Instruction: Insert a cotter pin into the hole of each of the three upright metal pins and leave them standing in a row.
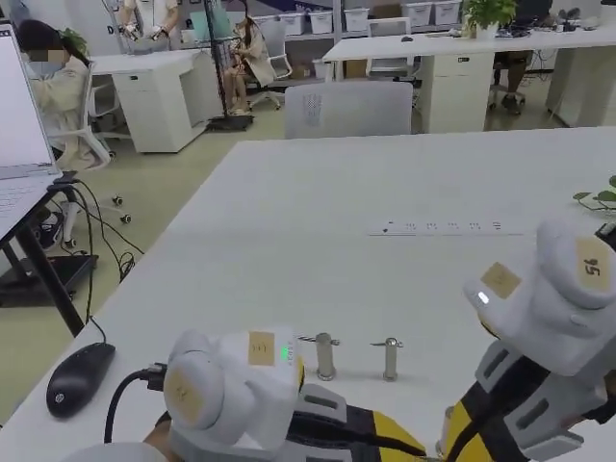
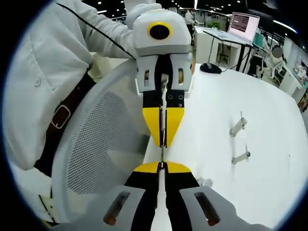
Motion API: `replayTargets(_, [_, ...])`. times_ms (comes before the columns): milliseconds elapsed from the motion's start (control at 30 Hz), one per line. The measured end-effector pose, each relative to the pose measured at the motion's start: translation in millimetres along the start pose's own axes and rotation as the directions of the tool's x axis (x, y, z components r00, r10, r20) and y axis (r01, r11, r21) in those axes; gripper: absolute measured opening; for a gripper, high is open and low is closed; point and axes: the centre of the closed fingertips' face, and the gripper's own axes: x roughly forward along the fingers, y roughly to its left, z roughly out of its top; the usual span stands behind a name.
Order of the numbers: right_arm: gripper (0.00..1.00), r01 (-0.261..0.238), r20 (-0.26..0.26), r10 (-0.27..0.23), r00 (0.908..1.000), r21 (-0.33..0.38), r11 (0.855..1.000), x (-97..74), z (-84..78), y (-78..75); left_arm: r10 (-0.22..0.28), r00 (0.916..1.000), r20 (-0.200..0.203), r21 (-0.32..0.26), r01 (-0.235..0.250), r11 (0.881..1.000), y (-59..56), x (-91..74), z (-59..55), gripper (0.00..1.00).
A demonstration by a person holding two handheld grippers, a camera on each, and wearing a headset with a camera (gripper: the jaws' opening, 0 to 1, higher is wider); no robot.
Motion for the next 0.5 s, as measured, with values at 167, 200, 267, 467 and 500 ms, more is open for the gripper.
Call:
replayTargets(167, [0.04, 0.034, 0.019, -0.034, 0.9992, 0.035, 0.999, -2.4, -4.1, 0.2, -0.016, 0.9999, 0.001, 0.001, 0.016, 1.000, -0.8, 4.3, 0.8, 0.00])
replayTargets(200, [0.04, 0.056, 0.033, -0.057, 0.9978, 0.042, 0.998, -4.2, -4.5, -2.3, -0.014, 0.9999, 0.007, 0.000, 0.014, 1.000, 0.4, 4.9, 1.5, 0.00])
replayTargets(267, [0.04, 0.066, 0.055, -0.070, 0.9960, 0.070, 0.995, -6.7, -4.8, -2.1, -0.024, 0.9996, 0.016, -0.005, 0.024, 1.000, 2.0, 5.7, 2.4, 0.01])
replayTargets(467, [0.03, 0.109, 0.080, -0.119, 0.9897, 0.119, 0.987, -11.9, -9.3, -6.0, -0.030, 0.9992, 0.028, -0.034, 0.031, 0.999, 6.5, 10.5, 4.8, 0.08])
replayTargets(500, [0.03, 0.113, 0.081, -0.125, 0.9889, 0.130, 0.985, -12.6, -11.1, -6.2, -0.042, 0.9986, 0.032, -0.047, 0.043, 0.998, 6.1, 11.3, 4.5, 0.12])
